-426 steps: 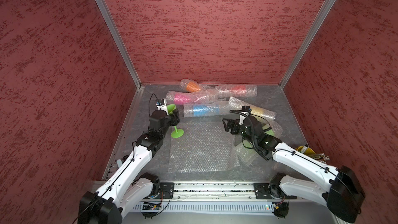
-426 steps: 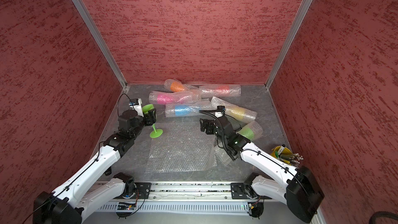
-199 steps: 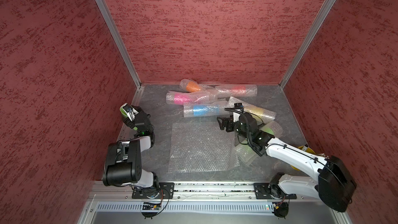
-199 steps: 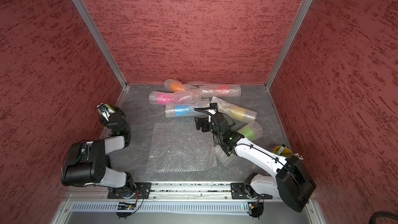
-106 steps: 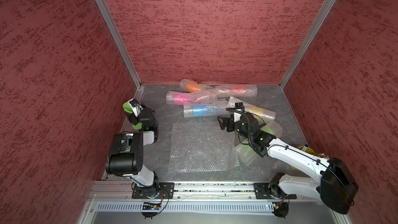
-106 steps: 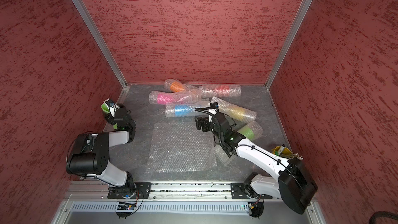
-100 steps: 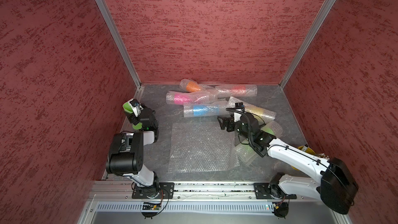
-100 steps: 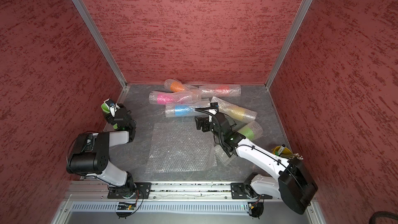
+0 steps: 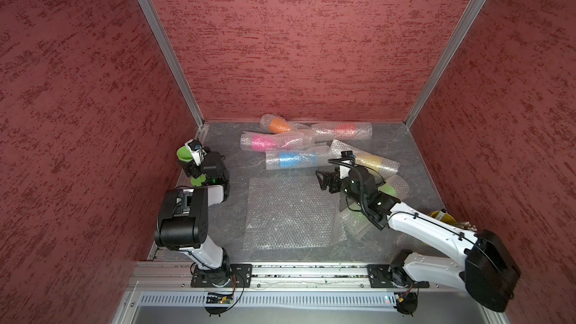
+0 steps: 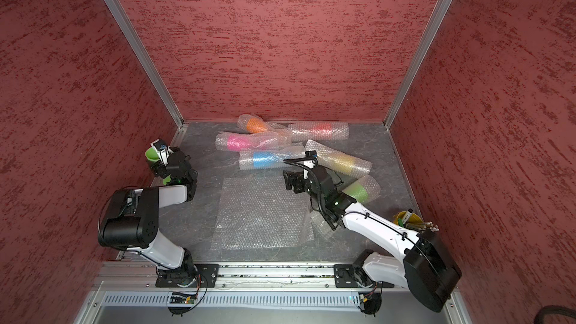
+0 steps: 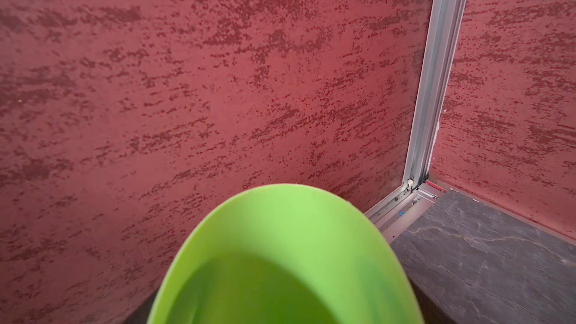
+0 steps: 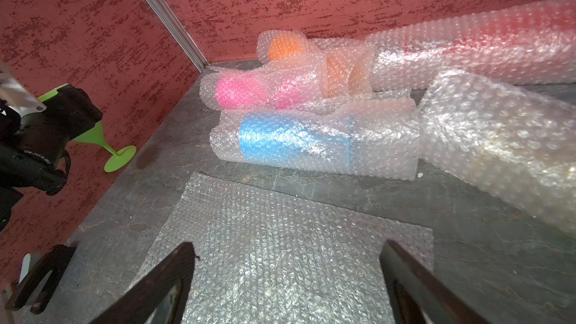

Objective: Unpack wine glasses from bubble wrap
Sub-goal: Place the wine glass at the center of the board.

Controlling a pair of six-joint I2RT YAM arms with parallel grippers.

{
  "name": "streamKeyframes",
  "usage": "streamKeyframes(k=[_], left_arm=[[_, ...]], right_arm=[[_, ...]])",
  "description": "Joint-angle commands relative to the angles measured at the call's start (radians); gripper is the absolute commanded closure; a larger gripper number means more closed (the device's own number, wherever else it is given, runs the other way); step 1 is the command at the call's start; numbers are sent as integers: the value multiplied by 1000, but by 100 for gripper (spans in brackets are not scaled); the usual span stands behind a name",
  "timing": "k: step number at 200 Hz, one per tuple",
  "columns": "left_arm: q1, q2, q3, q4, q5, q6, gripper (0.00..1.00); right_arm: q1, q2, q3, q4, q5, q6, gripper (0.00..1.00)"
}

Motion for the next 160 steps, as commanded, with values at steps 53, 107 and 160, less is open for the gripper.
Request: streamKeyframes(k=[53, 107, 160], left_arm=[[11, 26, 30, -40, -36, -7, 11], [25, 32, 3, -26, -35, -15, 11], [12, -32, 35, -137, -17, -32, 10]], right_arm=[[-5, -35, -5, 20, 13, -4, 5], [-4, -56, -13, -2, 25, -5, 5], [-4, -61, -7, -9, 23, -6, 5]])
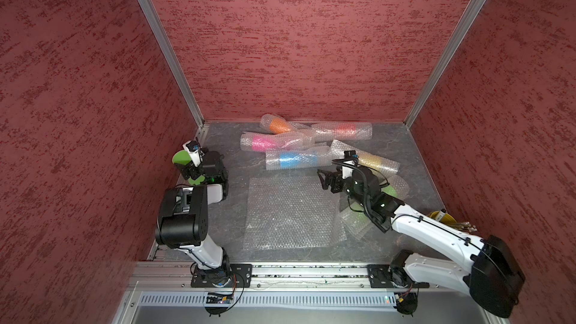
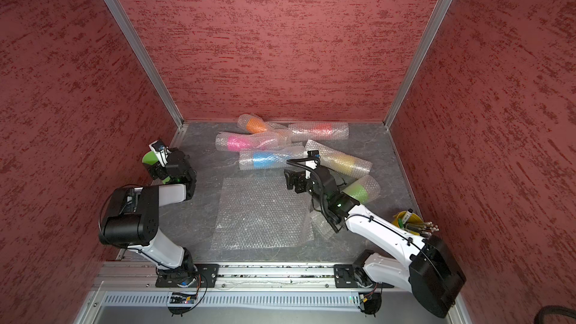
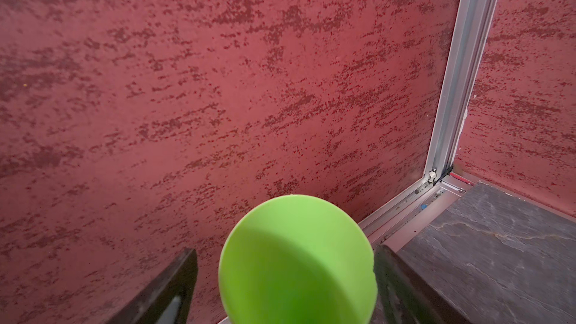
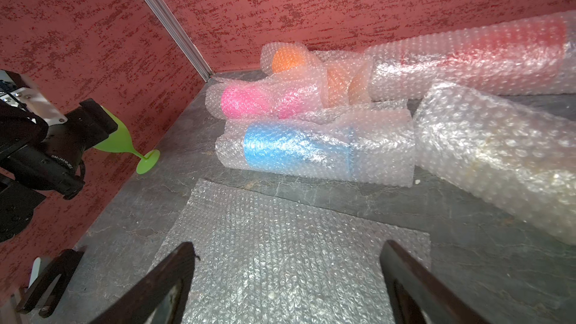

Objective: Unpack wine glasses from bubble wrap
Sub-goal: Place the wine glass at the center of the board.

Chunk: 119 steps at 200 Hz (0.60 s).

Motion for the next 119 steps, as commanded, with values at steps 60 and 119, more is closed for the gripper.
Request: streamKeyframes(k=[60, 119], left_arm=[[-42, -255, 115, -413, -8, -106, 7], [-170, -458, 385, -1106, 247, -373, 0]], right_arm=[[-4, -65, 42, -49, 30, -15, 3], [-4, -44, 125, -130, 80, -25, 3]])
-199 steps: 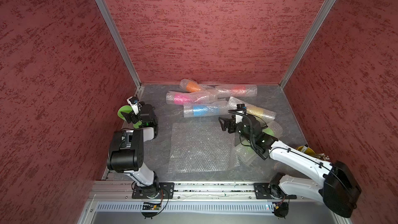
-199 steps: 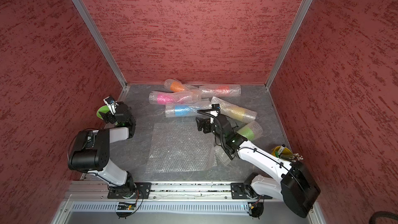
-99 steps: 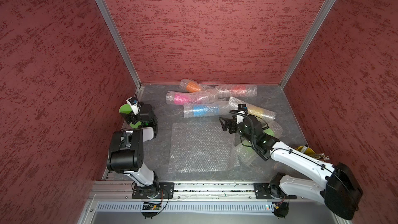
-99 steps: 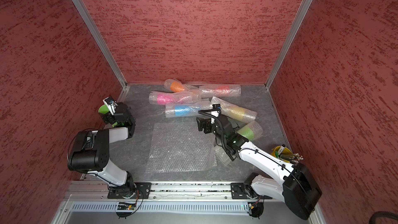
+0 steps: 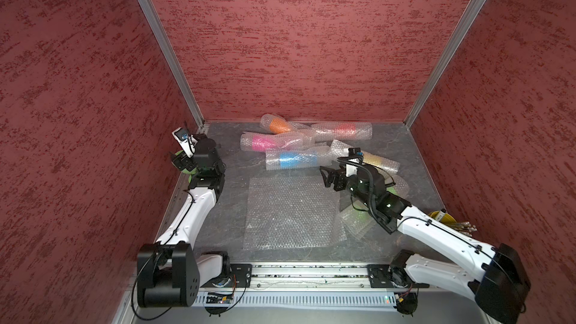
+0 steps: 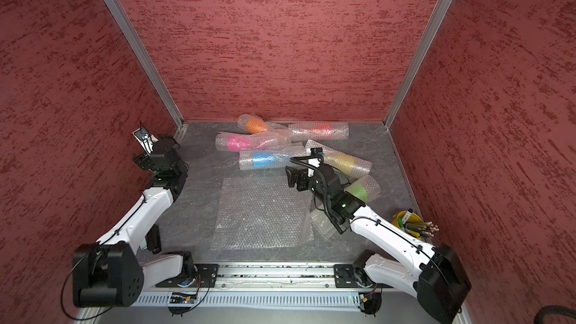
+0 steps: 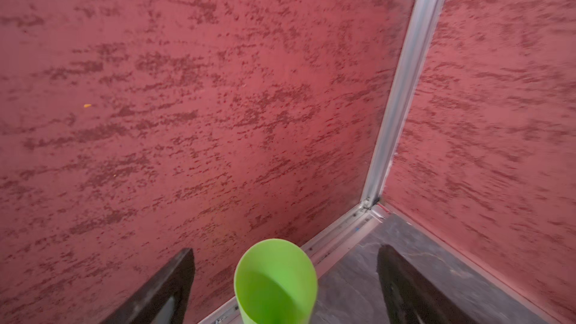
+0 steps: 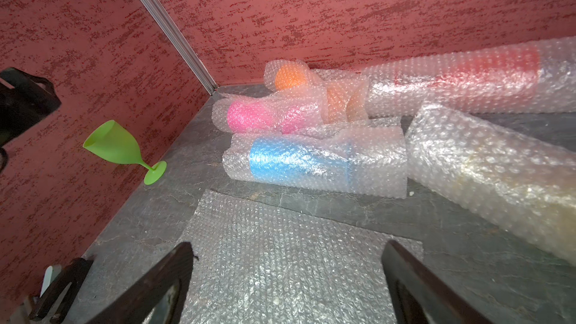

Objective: Unpack wine glasses from bubble wrap
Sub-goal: Place the wine glass at the center of the board, then pick up the bubble wrap from the center of the board.

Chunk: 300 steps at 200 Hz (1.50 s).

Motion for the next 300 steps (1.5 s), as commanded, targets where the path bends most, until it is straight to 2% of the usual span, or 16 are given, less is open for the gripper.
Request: streamKeyframes(k=[1, 10, 25, 35, 52, 78, 97, 119, 134, 159, 175, 198, 224, 242, 258, 300], left_arm=[[-76, -4, 172, -402, 160, -130, 0], [-150, 29, 225, -438, 162, -53, 0], [-297, 67, 263, -413, 88, 81, 0], [-371, 76, 276, -417, 80, 104, 0], [-438, 75, 306, -512, 189, 19, 0], [-458, 60, 326, -635, 391, -205, 0], [-463, 83, 386, -807, 495, -342, 0], [-462, 68, 368, -908, 571, -477, 0], [-462, 38, 351, -953, 603, -539, 0], [-462, -69, 264, -900, 687, -550, 0], [-462, -137, 217, -856, 696, -506, 0], [-459, -206, 152, -813, 650, -418, 0], [-454, -351, 21, -673, 706, -394, 0], [-427, -393, 5, -645, 723, -398, 0], [-424, -379, 22, -672, 693, -402, 0], [-422, -365, 21, -663, 716, -414, 0]], right_arm=[[-4, 17, 74, -55, 60, -17, 3], [-4, 35, 101, -76, 72, -18, 4], [-5, 74, 143, -115, 102, -17, 3], [-8, 105, 176, -144, 111, -13, 3], [-16, 155, 226, -184, 109, -16, 3], [-31, 256, 326, -238, 23, -110, 2], [-30, 333, 391, -258, -93, -263, 4], [-25, 362, 378, -157, -53, -487, 4], [-23, 383, 316, -16, -7, -722, 3], [-22, 509, 320, 46, 33, -1099, 2], [-22, 600, 357, 46, 8, -1230, 1], [-21, 751, 509, -4, 14, -1226, 1], [-14, 883, 645, -41, 31, -1245, 1], [-11, 966, 707, -77, 53, -1271, 1], [-10, 1006, 720, -103, 31, -1277, 1], [-10, 1038, 684, -61, 0, -1252, 2]])
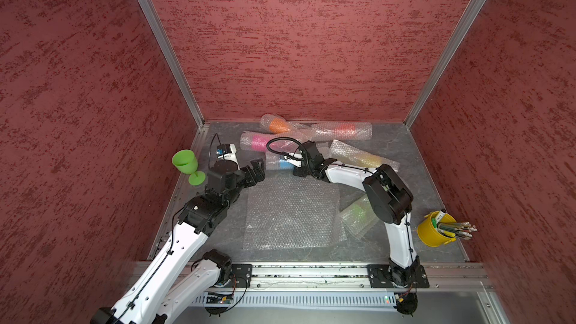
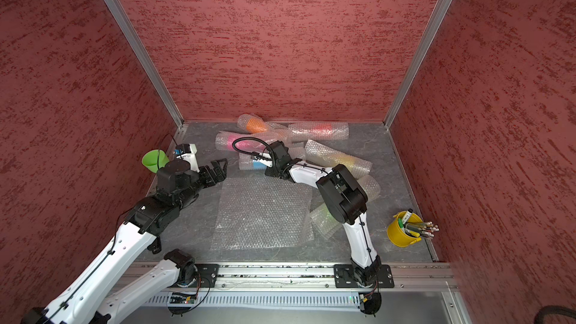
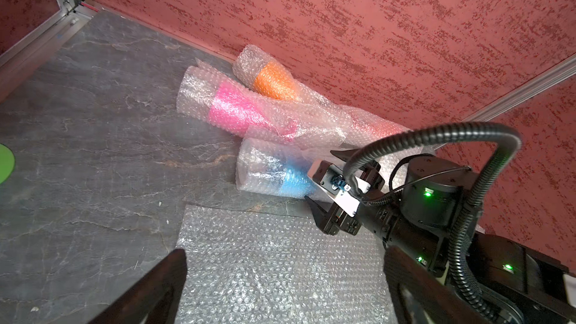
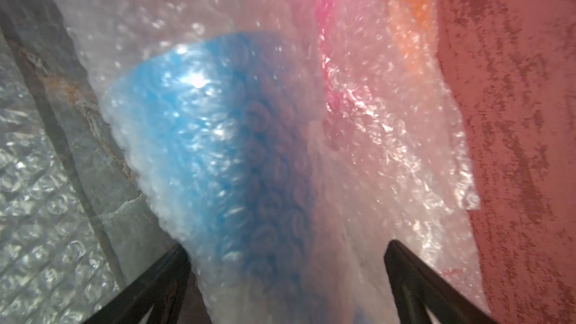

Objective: Unpack wine glasses from bubble wrap
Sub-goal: Pick up the bubble wrap from the center of the board.

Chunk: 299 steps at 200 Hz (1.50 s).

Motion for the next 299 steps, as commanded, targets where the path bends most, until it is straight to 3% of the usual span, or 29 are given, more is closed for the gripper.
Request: streamKeyframes(k=[1, 59, 112, 176, 214, 247, 284, 299], left_arm=[[5, 1, 10, 35, 16, 8, 0], [5, 4, 13, 29, -11, 15, 1], [14, 6, 14, 29, -19, 14, 1], [47, 1, 6, 34, -28, 6, 1], [93, 7, 3, 38, -2, -20, 1], [99, 8, -3, 56, 30, -23, 1], [106, 21, -3, 55, 42, -29, 1], [113, 21, -4, 56, 59, -40, 1]], right_arm=[[7, 18, -17, 12, -25, -18, 2], [9, 33, -42, 158, 44, -45, 17], [11, -111, -228, 431, 56, -104, 25], [11, -256, -319, 536, 83, -72, 31], [9, -400, -282, 508, 109, 195, 33], [9, -519, -131, 191, 101, 611, 33], [8, -703, -158, 15, -62, 871, 35], [8, -762, -187, -34, -75, 984, 38]])
